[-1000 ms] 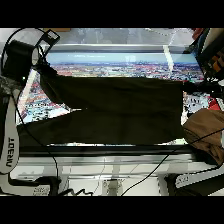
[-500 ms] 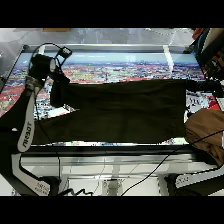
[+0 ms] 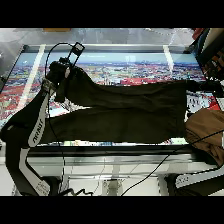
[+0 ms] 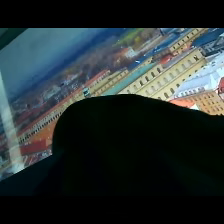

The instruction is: Fold the clothes and pants, and hang the long-sleeved shirts on hangers.

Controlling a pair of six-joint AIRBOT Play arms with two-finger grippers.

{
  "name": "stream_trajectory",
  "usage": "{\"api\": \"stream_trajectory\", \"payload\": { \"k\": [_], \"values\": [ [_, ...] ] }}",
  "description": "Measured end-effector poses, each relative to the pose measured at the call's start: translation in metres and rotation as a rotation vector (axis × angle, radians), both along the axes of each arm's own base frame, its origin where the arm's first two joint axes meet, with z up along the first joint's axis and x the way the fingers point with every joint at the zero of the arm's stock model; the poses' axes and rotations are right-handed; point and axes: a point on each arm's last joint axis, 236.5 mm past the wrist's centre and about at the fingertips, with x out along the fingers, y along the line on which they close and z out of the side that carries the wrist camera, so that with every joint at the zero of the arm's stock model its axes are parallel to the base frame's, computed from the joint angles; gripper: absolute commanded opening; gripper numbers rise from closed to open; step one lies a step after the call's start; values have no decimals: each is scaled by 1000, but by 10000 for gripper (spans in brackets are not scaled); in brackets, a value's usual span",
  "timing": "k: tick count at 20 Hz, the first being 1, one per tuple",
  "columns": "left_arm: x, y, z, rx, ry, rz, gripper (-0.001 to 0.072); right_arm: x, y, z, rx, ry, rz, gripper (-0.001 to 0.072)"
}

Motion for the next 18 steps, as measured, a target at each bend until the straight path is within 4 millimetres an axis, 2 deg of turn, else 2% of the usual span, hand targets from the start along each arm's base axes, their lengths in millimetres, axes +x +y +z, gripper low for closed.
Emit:
{"api": "stream_trajectory", "payload": {
  "k": [1,2,5,7,8,9,10,12,14,15,16,17,18],
  "values": [
    [-5,15,-2,-6,23,65,590,0,0,0,0,2,2,23],
    [-10,32,-2,-10,42,130,497,-1,1,-1,2,4,4,23],
    [-30,105,-1,-15,108,343,475,-2,1,-1,1,8,7,23],
    [-54,153,-9,-28,195,471,466,-2,2,-2,2,11,9,23],
    [-70,170,-18,-49,263,514,381,-3,2,-2,2,12,9,24],
    [-85,183,-30,-87,339,543,349,-3,2,-2,1,13,10,23],
    [-98,187,-40,-139,404,554,349,-3,2,-2,1,13,11,23],
    [-117,184,-59,-250,517,540,350,-3,1,-2,-1,15,11,24],
    [-129,171,-73,-319,595,491,350,-4,0,-3,-10,20,14,23],
    [-133,163,-80,-339,624,460,384,-5,0,-4,-13,23,15,24],
    [-136,157,-86,-349,644,434,506,-5,-1,-4,-18,25,15,24],
    [-136,150,-92,-358,651,409,662,-5,-1,-5,-19,26,16,24],
    [-134,144,-95,-365,646,387,714,-6,-1,-5,-22,28,16,24]
  ]
}}
